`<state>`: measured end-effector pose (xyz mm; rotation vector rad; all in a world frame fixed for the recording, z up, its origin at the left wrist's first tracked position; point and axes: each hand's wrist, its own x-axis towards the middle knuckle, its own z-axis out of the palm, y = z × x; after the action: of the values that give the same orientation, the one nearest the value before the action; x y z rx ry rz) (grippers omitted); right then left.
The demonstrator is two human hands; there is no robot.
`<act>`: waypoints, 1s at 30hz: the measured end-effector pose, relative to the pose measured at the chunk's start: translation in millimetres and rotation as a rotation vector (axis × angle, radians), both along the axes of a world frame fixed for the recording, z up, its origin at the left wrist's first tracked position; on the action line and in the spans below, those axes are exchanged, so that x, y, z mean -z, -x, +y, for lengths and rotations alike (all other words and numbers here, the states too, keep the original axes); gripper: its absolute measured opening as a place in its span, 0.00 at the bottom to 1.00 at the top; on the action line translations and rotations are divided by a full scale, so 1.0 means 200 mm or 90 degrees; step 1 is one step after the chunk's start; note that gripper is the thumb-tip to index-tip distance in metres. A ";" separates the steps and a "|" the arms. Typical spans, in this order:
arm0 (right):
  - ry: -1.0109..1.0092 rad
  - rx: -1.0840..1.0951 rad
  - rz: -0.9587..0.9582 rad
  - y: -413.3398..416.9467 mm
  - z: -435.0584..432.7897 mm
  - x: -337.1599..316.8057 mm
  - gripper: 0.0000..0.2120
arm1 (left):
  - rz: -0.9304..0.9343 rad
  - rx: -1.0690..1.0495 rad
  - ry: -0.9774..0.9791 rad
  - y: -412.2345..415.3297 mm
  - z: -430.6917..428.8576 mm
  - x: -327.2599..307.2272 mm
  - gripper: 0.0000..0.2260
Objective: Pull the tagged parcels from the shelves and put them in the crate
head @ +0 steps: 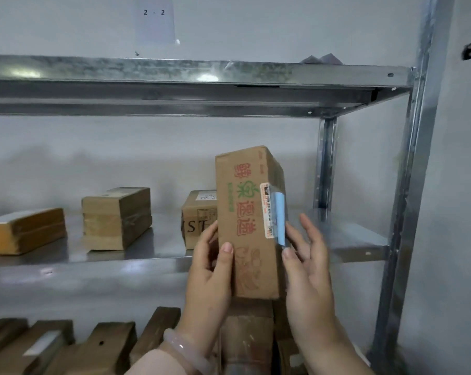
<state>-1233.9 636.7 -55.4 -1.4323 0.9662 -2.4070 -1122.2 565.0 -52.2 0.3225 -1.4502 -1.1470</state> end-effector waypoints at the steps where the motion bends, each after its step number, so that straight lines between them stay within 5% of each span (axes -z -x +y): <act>1: -0.005 -0.008 0.019 -0.09 -0.01 0.02 0.23 | 0.000 -0.020 -0.010 -0.09 0.00 0.01 0.18; 4: -0.031 -0.058 0.065 -0.38 -0.04 0.08 0.26 | -0.026 -0.063 -0.028 -0.40 0.02 0.02 0.19; 9: -0.115 -0.077 0.172 -0.88 -0.07 0.15 0.26 | -0.153 -0.160 -0.007 -0.94 0.02 0.10 0.48; 13: -0.183 -0.176 0.285 -1.27 -0.10 0.20 0.25 | -0.087 -0.237 -0.098 -1.45 0.03 0.25 0.42; 18: -0.292 -0.117 0.340 -1.70 -0.19 0.32 0.31 | 0.024 -0.248 -0.227 -2.07 0.14 0.43 0.35; 22: -0.420 -0.354 0.315 -2.01 -0.27 0.41 0.35 | 0.056 -0.279 -0.295 -2.44 0.27 0.51 0.35; 30: -0.445 -0.493 0.336 -2.64 -0.35 0.57 0.28 | -0.195 -0.655 -0.198 -2.95 0.38 0.57 0.22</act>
<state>-706.8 566.5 -169.9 -1.7133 0.9496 -1.0276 -532.2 640.0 -166.0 1.3291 -1.0845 -0.4603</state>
